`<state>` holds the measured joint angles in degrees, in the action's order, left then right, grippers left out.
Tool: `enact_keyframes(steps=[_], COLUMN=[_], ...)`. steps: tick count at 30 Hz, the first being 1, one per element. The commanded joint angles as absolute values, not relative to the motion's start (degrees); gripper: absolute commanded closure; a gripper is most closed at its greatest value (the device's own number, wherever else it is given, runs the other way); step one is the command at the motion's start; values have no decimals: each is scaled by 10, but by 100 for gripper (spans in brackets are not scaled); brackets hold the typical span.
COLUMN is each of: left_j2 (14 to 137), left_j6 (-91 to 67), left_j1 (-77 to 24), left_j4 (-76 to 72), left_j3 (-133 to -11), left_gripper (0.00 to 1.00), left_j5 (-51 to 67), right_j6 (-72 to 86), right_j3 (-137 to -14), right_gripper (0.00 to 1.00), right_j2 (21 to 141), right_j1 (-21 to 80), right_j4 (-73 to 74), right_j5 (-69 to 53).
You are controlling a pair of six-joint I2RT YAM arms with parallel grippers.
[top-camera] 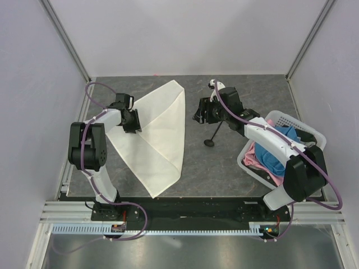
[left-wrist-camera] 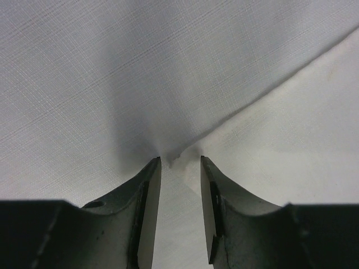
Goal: Fold the napkin, place the utensils inside, and roll it up
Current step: Fold the napkin
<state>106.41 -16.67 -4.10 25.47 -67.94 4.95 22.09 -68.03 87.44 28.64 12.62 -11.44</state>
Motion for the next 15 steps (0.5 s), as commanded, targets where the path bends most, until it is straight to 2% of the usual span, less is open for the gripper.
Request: enact_keyframes(steps=[1,7,9,11,15], left_j2=[1078,1082,1082,1082,1073], left_j6=[-149,-147,-145,-144,-145], left_j1=[-40,-40,-40,-40,-41], left_j4=[255,255,255,255,256], left_j3=[-703,-703,-703,-703,-702], left_gripper=[60,70,71,78,83], left_j5=[33,35,40,43,52], right_j6=[212,208,208,208,207], right_j3=[-668,-664,-664,-664,-662], right_gripper=[35,35,35,35,35], right_j2=[851,847,847,849,848], right_j1=[284,282,281,281,281], right_j4=[113,113,113,113,116], right_j5=[-125,-126,-125,-125,-127])
